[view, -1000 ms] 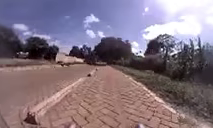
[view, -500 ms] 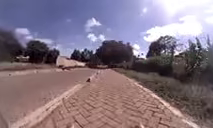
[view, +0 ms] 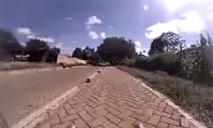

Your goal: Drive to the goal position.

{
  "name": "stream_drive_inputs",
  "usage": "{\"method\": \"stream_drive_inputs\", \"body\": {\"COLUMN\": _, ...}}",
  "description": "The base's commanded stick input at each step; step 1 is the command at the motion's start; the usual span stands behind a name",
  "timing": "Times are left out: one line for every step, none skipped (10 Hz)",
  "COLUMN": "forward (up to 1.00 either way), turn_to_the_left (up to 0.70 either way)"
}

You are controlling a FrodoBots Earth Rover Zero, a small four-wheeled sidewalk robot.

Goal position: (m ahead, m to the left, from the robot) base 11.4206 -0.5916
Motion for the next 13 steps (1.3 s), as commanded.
{"method": "stream_drive_inputs", "body": {"forward": 1.0, "turn_to_the_left": 0.0}}
{"method": "stream_drive_inputs", "body": {"forward": 1.0, "turn_to_the_left": 0.0}}
{"method": "stream_drive_inputs", "body": {"forward": 1.0, "turn_to_the_left": -0.07}}
{"method": "stream_drive_inputs", "body": {"forward": 1.0, "turn_to_the_left": -0.28}}
{"method": "stream_drive_inputs", "body": {"forward": 1.0, "turn_to_the_left": -0.31}}
{"method": "stream_drive_inputs", "body": {"forward": 1.0, "turn_to_the_left": -0.04}}
{"method": "stream_drive_inputs", "body": {"forward": 1.0, "turn_to_the_left": 0.0}}
{"method": "stream_drive_inputs", "body": {"forward": 1.0, "turn_to_the_left": 0.0}}
{"method": "stream_drive_inputs", "body": {"forward": 1.0, "turn_to_the_left": 0.0}}
{"method": "stream_drive_inputs", "body": {"forward": 1.0, "turn_to_the_left": 0.0}}
{"method": "stream_drive_inputs", "body": {"forward": 1.0, "turn_to_the_left": 0.0}}
{"method": "stream_drive_inputs", "body": {"forward": 1.0, "turn_to_the_left": 0.0}}
{"method": "stream_drive_inputs", "body": {"forward": 1.0, "turn_to_the_left": 0.0}}
